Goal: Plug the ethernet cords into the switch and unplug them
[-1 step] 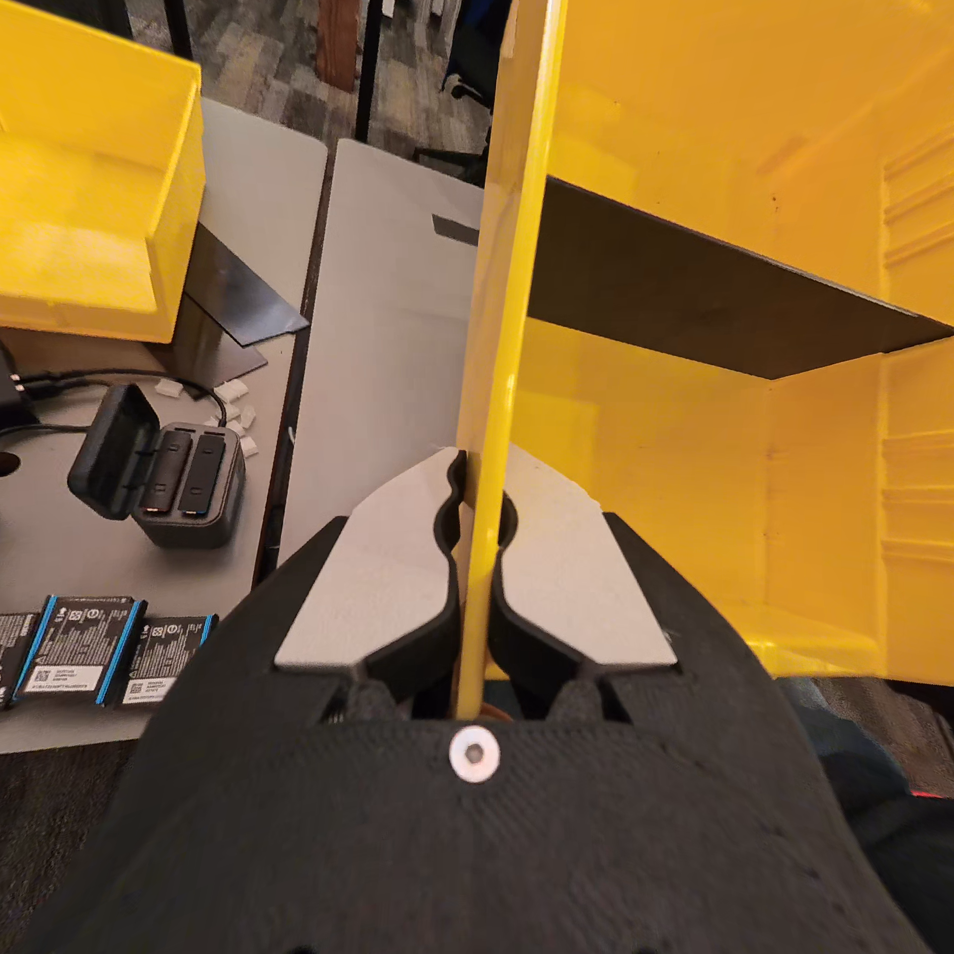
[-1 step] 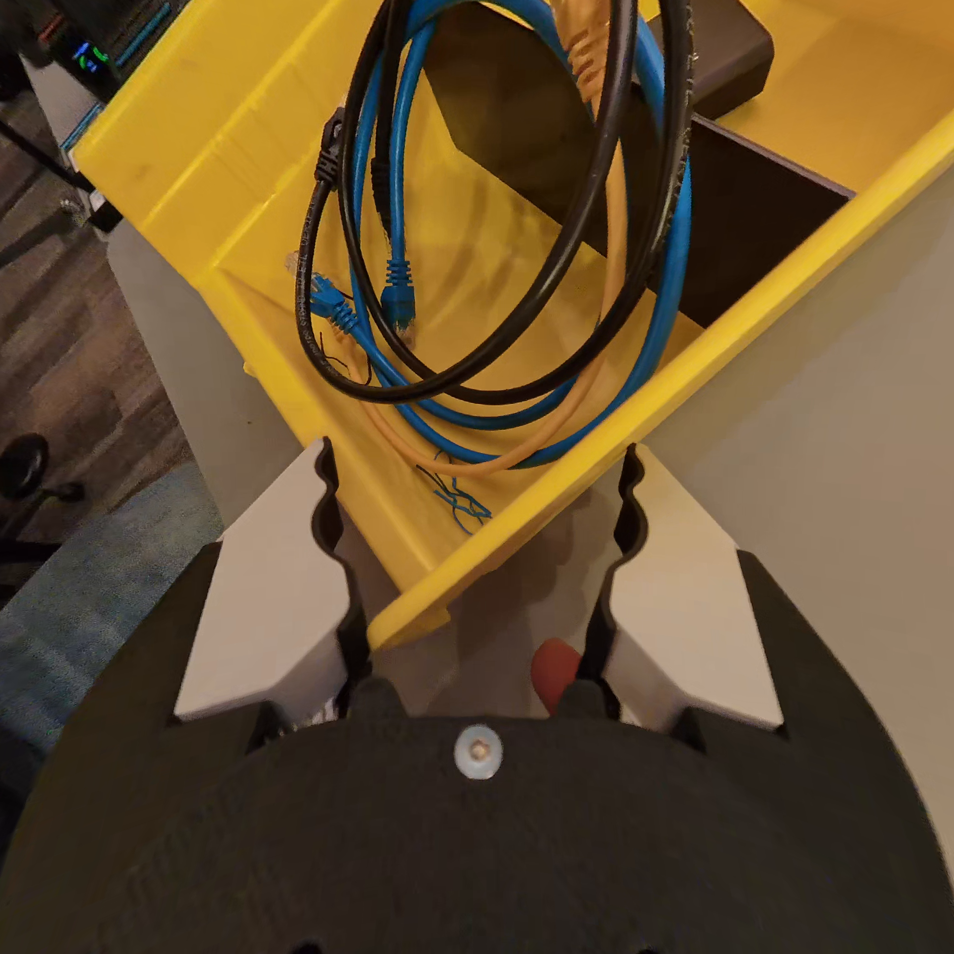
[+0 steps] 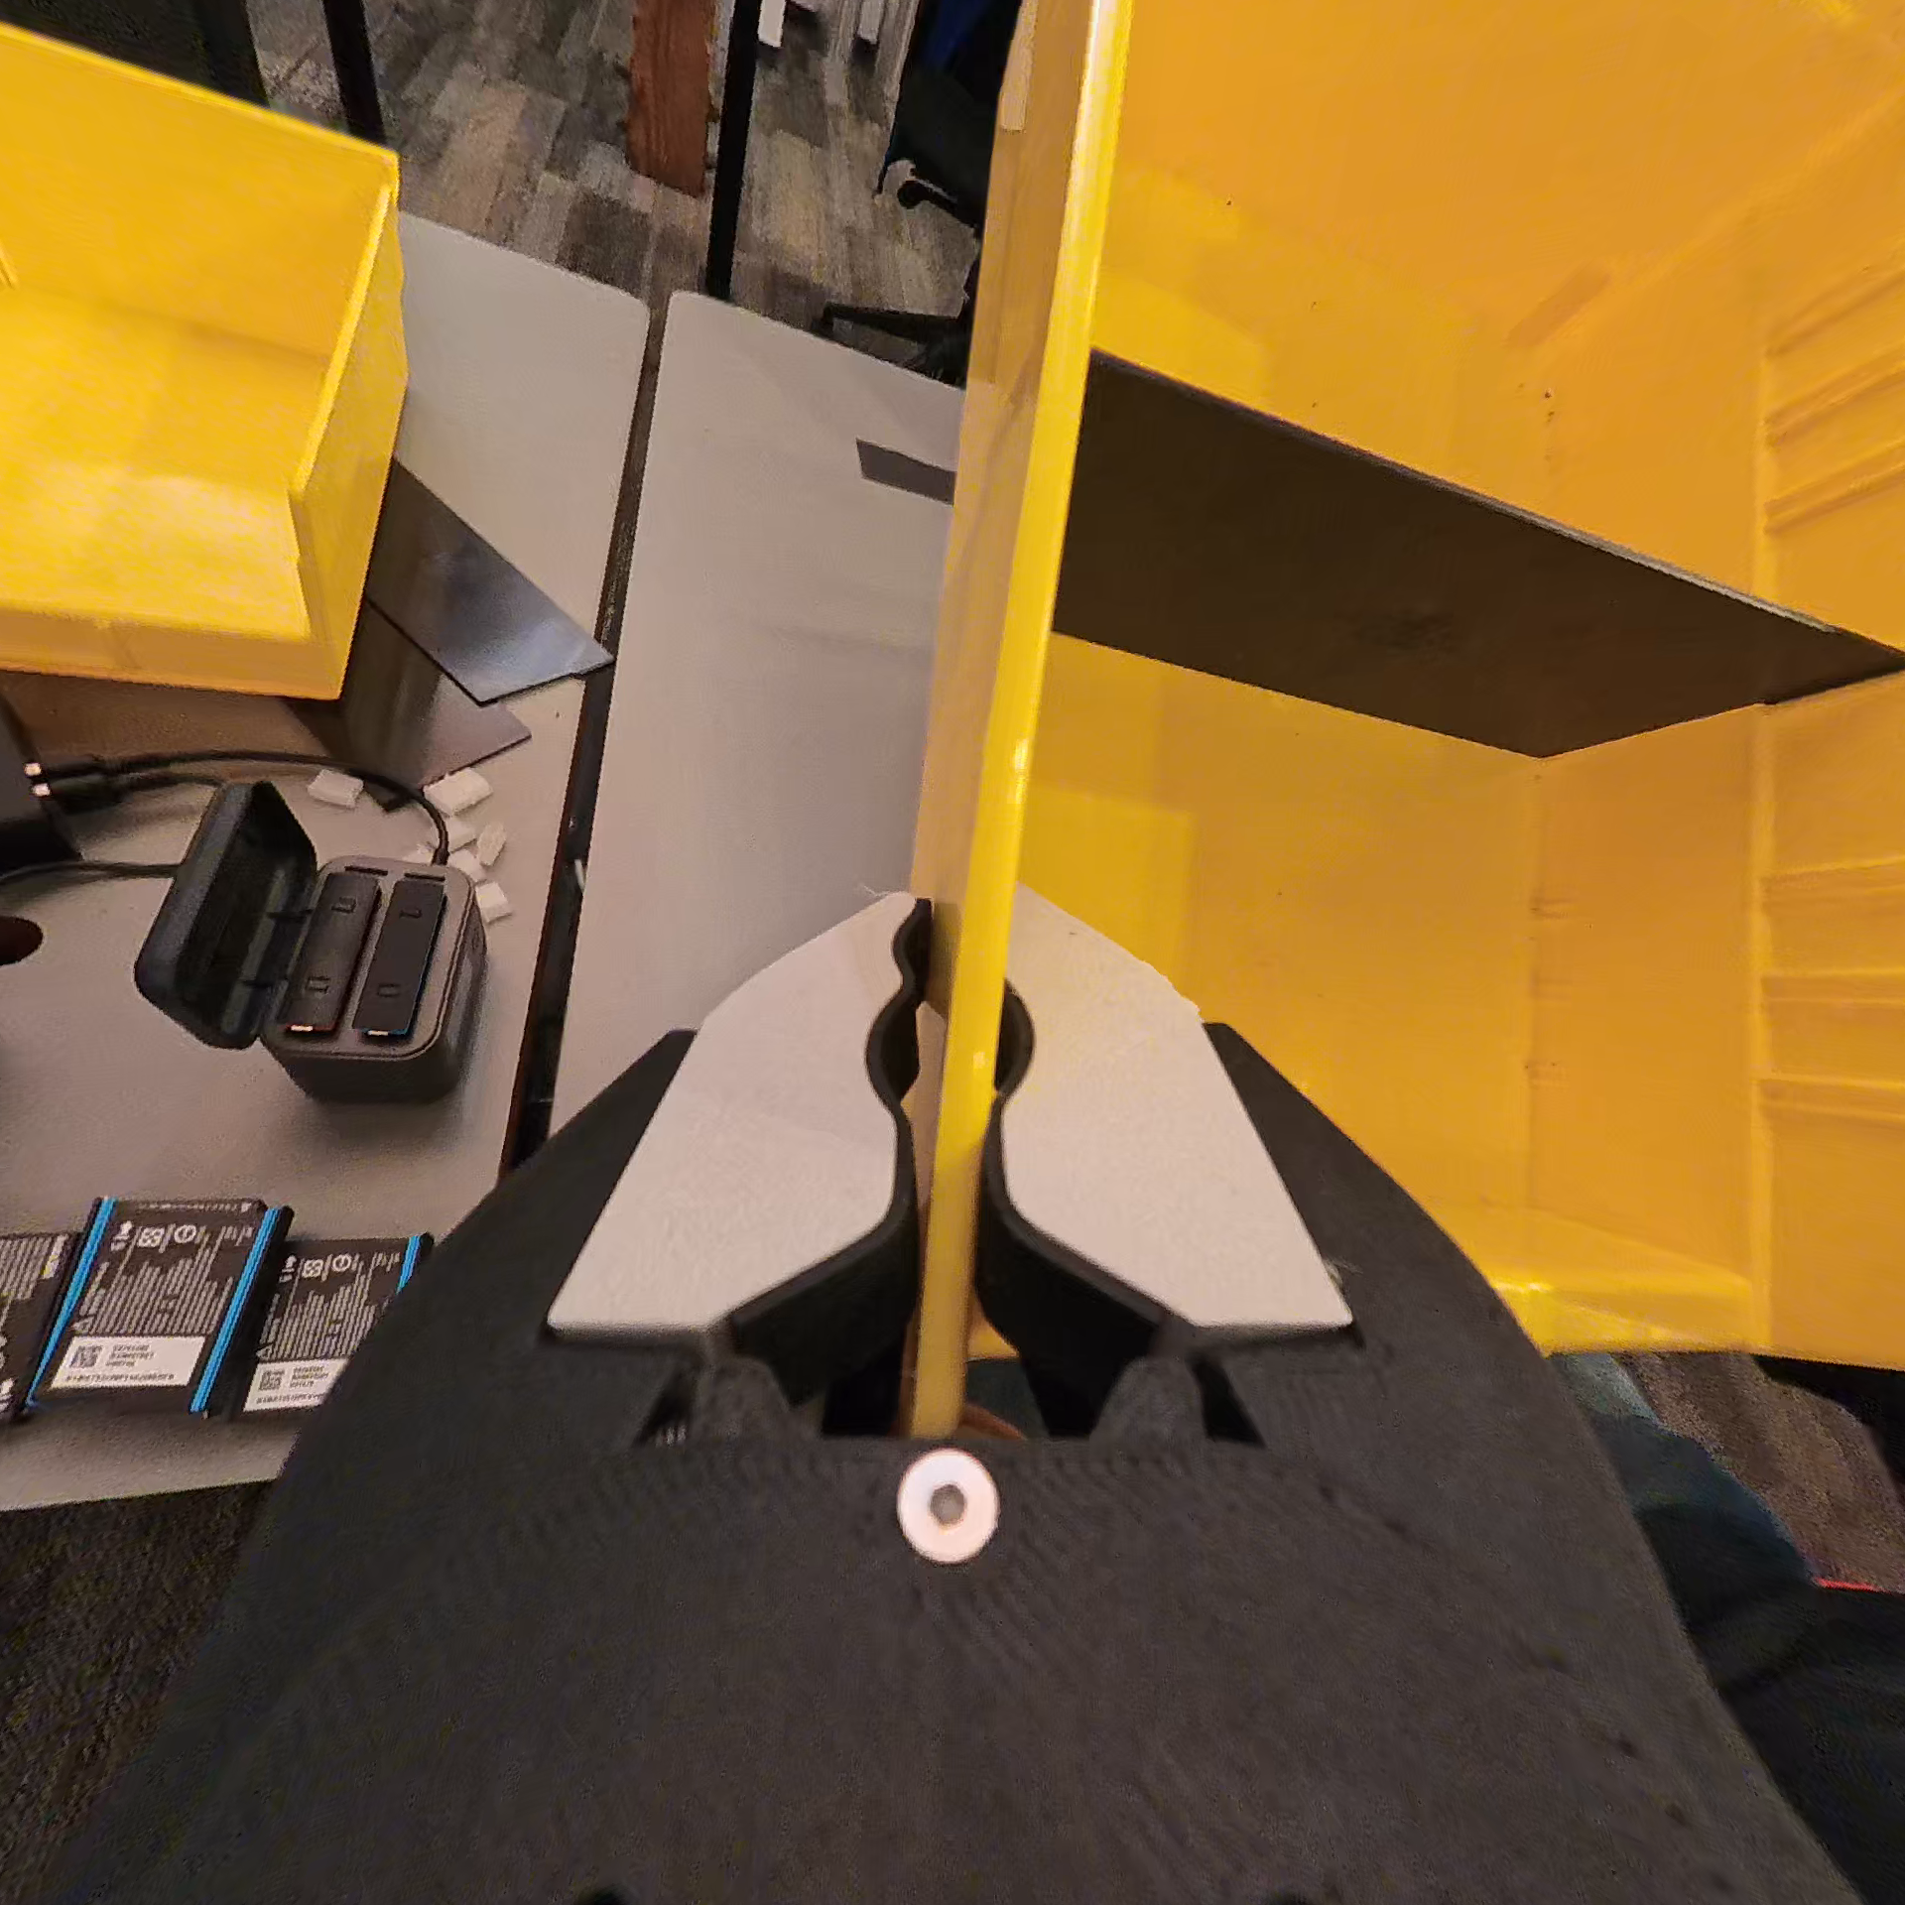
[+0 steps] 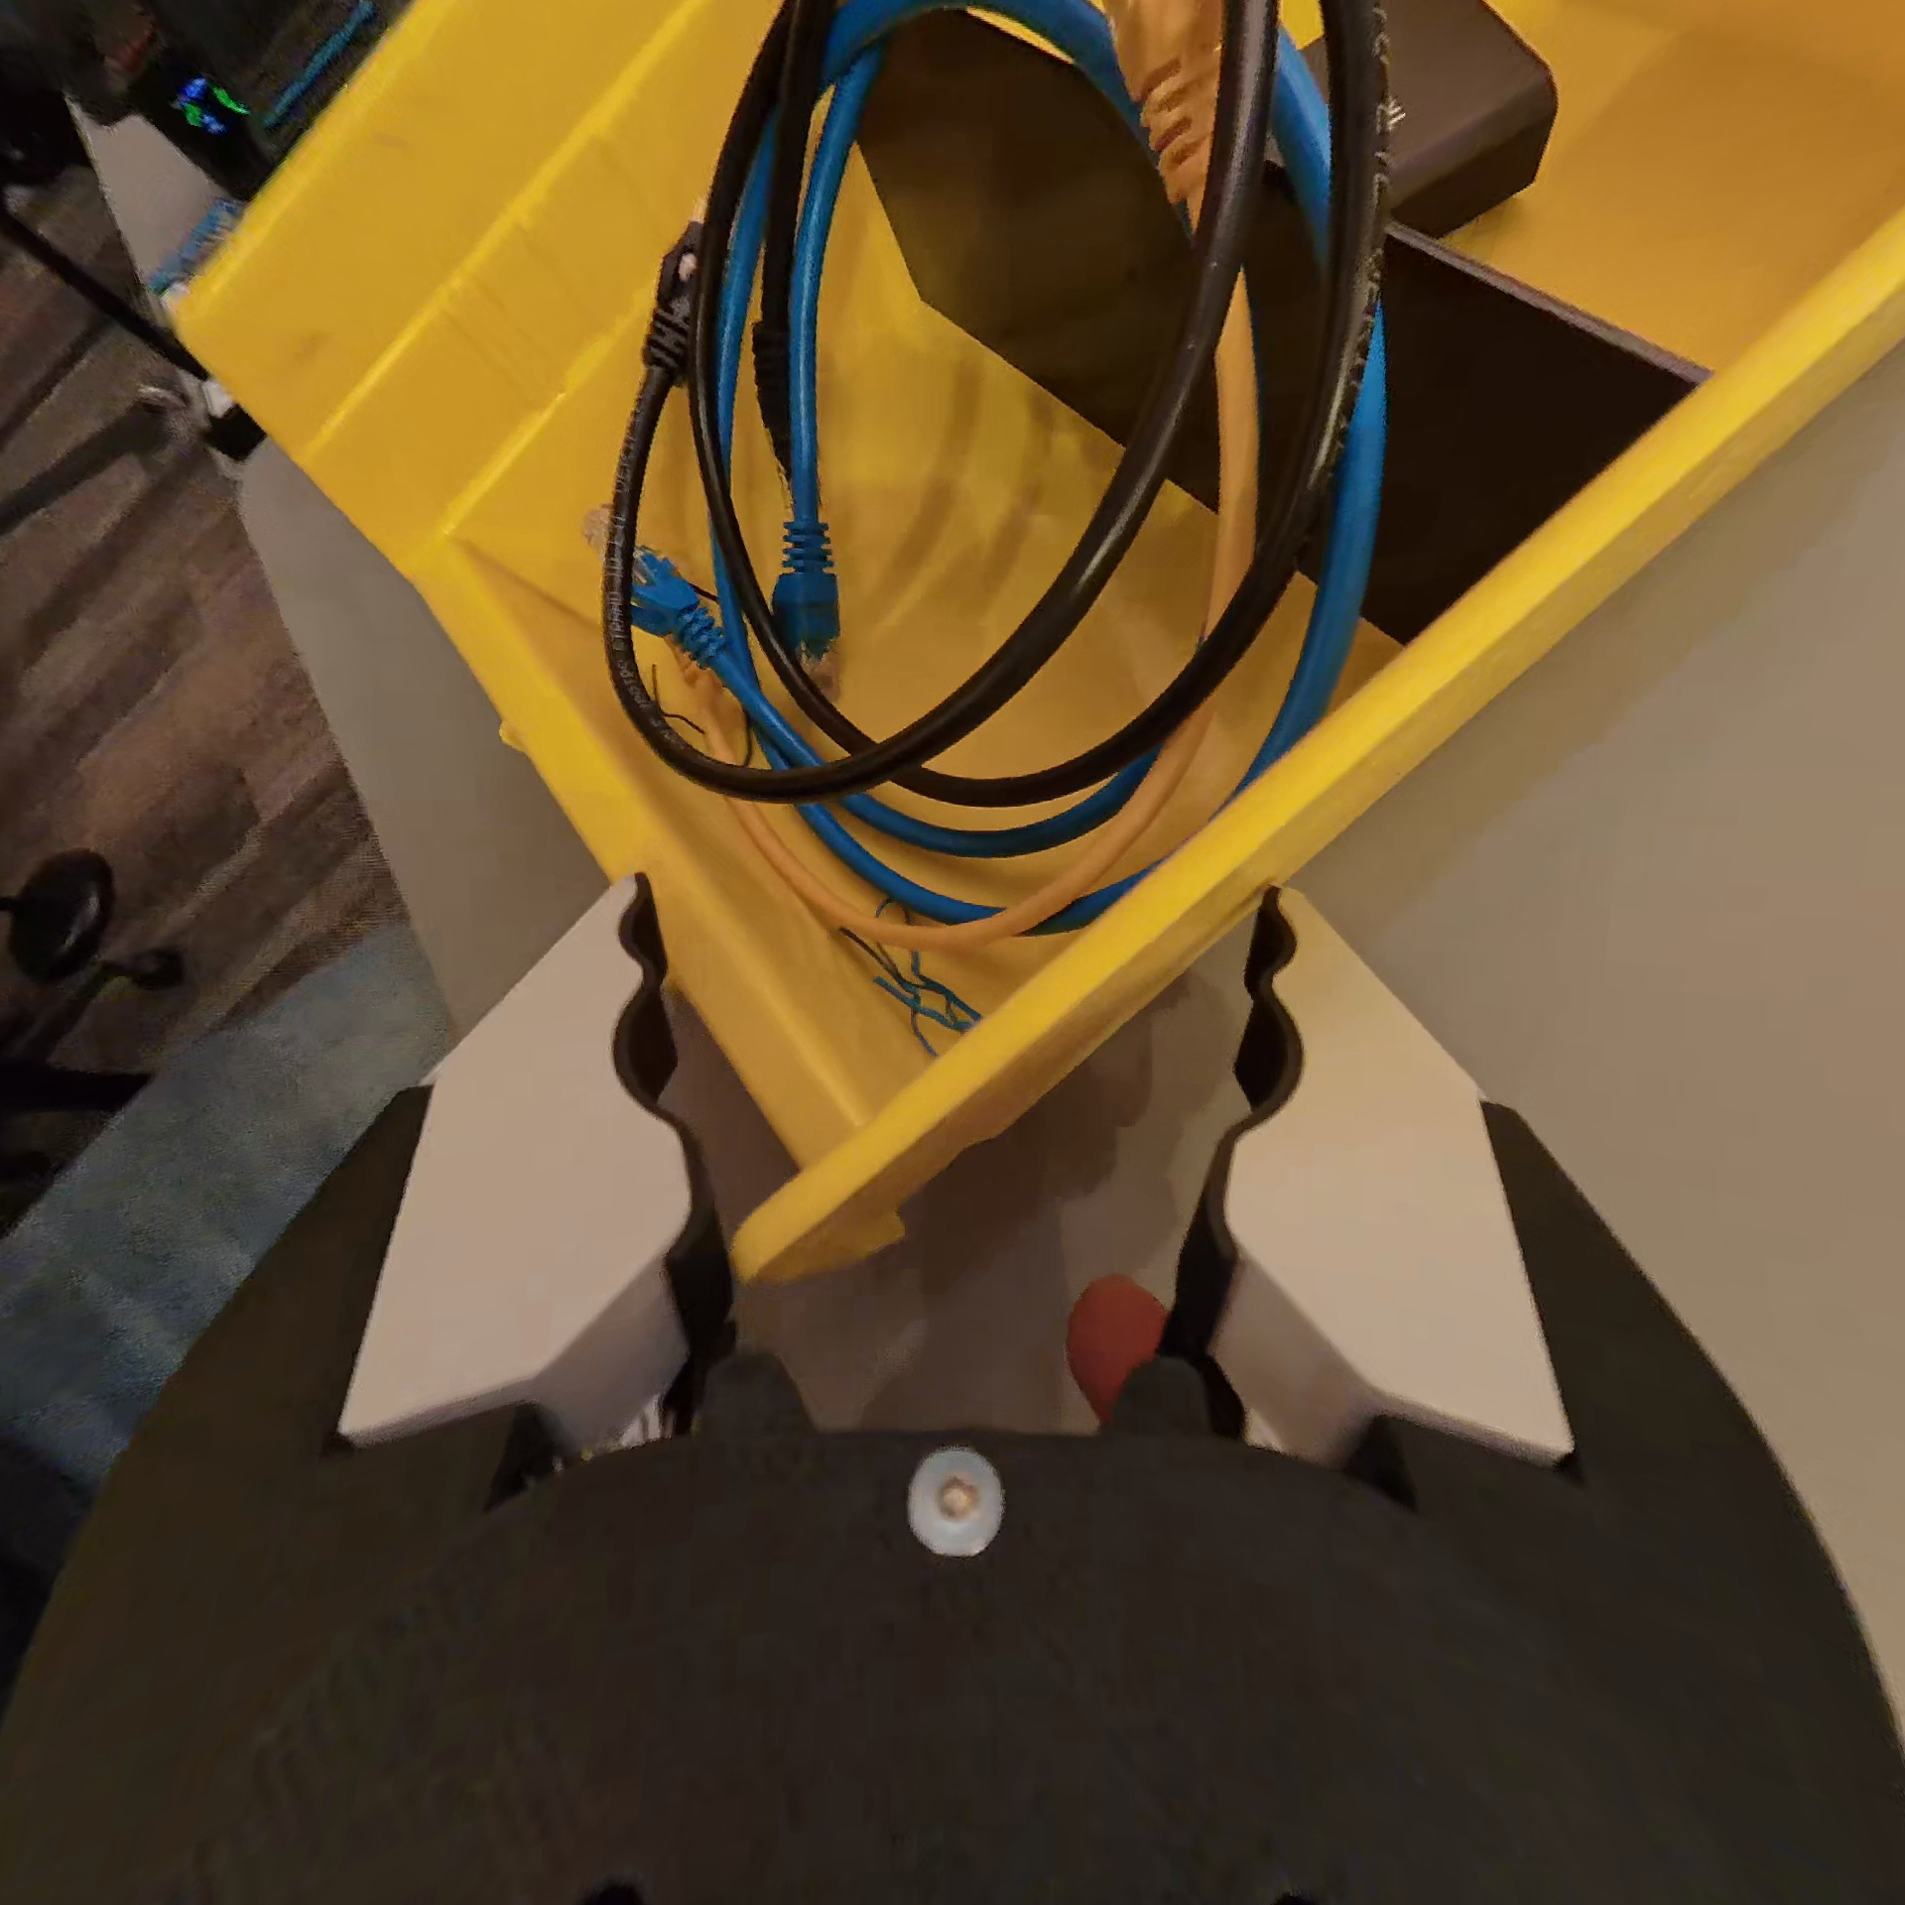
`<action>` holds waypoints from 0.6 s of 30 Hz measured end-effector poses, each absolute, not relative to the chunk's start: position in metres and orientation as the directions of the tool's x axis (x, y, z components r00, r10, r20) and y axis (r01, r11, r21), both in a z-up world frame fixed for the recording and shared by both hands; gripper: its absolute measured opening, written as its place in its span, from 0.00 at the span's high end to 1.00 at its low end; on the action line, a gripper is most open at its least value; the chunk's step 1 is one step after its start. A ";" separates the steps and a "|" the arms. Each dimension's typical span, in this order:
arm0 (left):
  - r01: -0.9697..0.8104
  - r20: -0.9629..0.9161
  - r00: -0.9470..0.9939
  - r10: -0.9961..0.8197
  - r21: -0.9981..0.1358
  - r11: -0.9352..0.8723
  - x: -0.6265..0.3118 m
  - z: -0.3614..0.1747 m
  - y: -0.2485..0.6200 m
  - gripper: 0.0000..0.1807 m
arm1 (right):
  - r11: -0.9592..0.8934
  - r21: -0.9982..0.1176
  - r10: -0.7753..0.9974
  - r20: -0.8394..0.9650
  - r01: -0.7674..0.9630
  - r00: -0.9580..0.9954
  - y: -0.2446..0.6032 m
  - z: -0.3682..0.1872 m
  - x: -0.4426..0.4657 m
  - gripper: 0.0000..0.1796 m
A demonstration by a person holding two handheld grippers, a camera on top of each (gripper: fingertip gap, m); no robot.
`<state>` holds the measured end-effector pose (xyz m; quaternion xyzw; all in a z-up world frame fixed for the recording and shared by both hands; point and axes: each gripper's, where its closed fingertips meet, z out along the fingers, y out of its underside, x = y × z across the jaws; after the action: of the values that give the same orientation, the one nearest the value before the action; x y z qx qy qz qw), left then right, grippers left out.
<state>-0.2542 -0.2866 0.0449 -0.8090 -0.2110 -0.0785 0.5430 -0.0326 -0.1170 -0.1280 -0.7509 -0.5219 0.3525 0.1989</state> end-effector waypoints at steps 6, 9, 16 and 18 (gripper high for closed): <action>0.360 0.311 0.930 0.198 -0.878 -0.316 -0.213 0.072 -0.263 0.97 | -0.413 -0.669 0.902 -0.396 0.618 0.174 -0.119 -0.099 -0.008 0.33; 0.334 0.302 0.942 0.146 -0.889 -0.313 -0.176 0.081 -0.229 0.97 | -0.414 -0.758 0.909 -0.374 0.504 0.184 -0.096 -0.054 0.042 0.34; 0.126 0.146 0.989 -0.016 -0.899 -0.420 -0.051 0.066 -0.105 0.97 | -0.379 -0.918 0.909 -0.345 0.121 0.233 -0.081 0.067 0.194 0.41; 0.063 0.102 0.993 -0.064 -0.894 -0.444 -0.011 0.058 -0.073 0.97 | -0.400 -0.908 0.895 -0.357 0.126 0.266 -0.088 0.064 0.217 0.45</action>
<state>-0.0106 -0.0729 0.0575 -0.8475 0.0001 -0.0601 0.5274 0.2169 -0.0879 0.0644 -0.6864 -0.3720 0.4782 0.4022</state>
